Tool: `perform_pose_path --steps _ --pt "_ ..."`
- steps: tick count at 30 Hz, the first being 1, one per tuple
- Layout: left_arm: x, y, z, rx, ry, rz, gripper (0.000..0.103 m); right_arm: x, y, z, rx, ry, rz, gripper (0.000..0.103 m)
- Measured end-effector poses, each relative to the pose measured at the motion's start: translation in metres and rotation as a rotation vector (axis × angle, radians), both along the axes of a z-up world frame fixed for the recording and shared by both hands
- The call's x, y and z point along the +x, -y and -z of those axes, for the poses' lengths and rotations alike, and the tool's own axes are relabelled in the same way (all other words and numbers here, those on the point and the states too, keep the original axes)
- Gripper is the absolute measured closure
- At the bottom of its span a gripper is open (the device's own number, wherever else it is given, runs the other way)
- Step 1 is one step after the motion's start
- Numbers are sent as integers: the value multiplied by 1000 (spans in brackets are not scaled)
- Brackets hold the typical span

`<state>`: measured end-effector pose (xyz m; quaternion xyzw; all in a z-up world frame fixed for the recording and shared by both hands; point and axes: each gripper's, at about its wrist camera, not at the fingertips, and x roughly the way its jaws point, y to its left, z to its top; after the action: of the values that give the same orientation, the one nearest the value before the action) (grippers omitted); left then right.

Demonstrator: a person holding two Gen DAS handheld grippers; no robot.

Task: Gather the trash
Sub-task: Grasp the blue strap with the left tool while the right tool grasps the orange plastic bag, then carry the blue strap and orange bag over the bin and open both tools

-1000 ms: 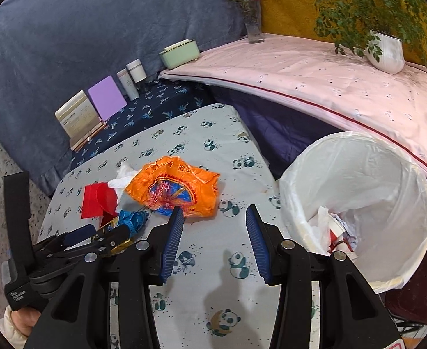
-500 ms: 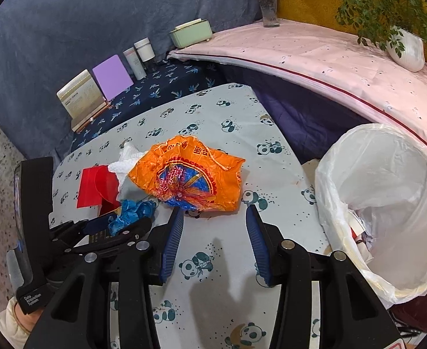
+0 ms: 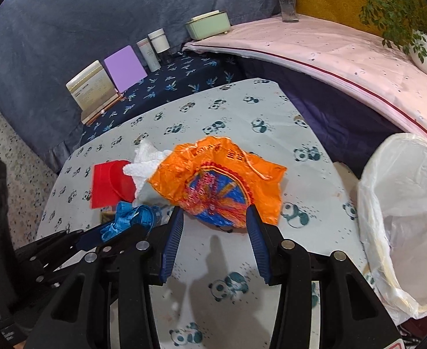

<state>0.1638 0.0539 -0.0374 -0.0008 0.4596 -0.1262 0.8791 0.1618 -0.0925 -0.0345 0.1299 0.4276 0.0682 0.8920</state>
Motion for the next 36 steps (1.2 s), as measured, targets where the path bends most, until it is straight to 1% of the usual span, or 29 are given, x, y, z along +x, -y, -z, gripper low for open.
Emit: perform_pose_path --steps 5,8,10,11,12,13,14,18,23,29,31,36 --pt "3 -12 -11 -23 14 -24 71 19 -9 3 8 -3 -14 59" --pt "6 -17 -12 -34 12 -37 71 30 -15 8 10 -15 -18 59" --pt "7 -18 -11 -37 10 -44 71 35 -18 12 9 -25 -24 62" --pt "8 -19 -10 -37 8 -48 71 37 -20 16 7 -32 -27 66" --pt "9 -20 -9 -38 5 -51 71 39 -22 18 7 -40 -31 77" --pt "10 -21 -8 -37 4 -53 71 42 -23 23 8 -53 -38 82" --pt "11 -22 -8 -37 2 -56 71 43 -24 26 8 -62 -41 91" --pt "11 -24 -6 -40 -3 -62 71 40 -24 34 13 -67 -34 94" --pt "10 -24 -7 -46 -1 -61 71 28 -18 28 6 -42 -26 96" --pt "3 -12 -16 -50 19 -34 71 12 0 10 17 2 13 96" --pt "1 -5 -21 -51 30 -19 71 6 5 2 6 20 25 96" --pt "-7 18 -34 -54 61 24 71 -9 25 -15 17 57 66 96"
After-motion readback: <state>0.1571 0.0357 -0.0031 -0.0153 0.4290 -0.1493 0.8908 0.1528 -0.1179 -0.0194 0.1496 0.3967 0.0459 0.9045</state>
